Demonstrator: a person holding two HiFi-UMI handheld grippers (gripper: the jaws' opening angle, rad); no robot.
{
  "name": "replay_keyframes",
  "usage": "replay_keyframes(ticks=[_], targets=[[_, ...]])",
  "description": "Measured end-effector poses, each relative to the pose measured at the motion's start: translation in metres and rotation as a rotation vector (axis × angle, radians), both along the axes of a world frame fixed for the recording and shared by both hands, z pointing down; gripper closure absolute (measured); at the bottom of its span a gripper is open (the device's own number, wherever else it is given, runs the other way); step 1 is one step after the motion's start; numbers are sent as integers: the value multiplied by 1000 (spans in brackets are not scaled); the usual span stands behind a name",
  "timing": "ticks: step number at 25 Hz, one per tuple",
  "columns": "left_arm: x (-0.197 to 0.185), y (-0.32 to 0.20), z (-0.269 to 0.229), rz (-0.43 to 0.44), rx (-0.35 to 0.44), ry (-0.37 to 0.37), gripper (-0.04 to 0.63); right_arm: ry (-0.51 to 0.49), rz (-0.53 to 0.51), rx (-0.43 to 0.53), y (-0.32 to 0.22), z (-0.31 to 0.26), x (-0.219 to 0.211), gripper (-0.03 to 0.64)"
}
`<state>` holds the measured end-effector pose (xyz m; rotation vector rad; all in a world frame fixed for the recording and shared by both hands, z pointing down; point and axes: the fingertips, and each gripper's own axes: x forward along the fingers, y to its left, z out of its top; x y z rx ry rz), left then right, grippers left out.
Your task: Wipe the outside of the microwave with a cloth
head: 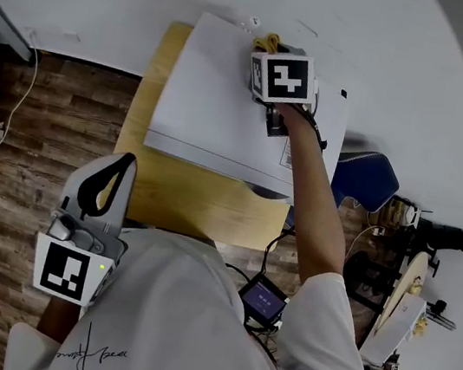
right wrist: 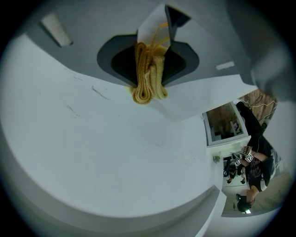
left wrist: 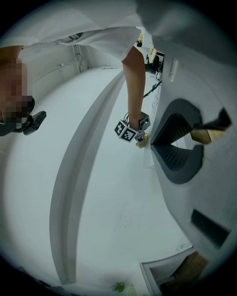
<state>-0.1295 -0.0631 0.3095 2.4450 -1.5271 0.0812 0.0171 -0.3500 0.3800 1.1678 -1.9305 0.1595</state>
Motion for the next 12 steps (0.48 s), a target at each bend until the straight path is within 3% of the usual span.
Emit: replay_keyframes(ticks=[8,12], targets=[[-18,6,0,-80,-21,25,601,-12,-84,2,0,0,-53,497],[-25,9,1,-92,-2,2,601,-16,-125,2,-1,-1,-79,495]])
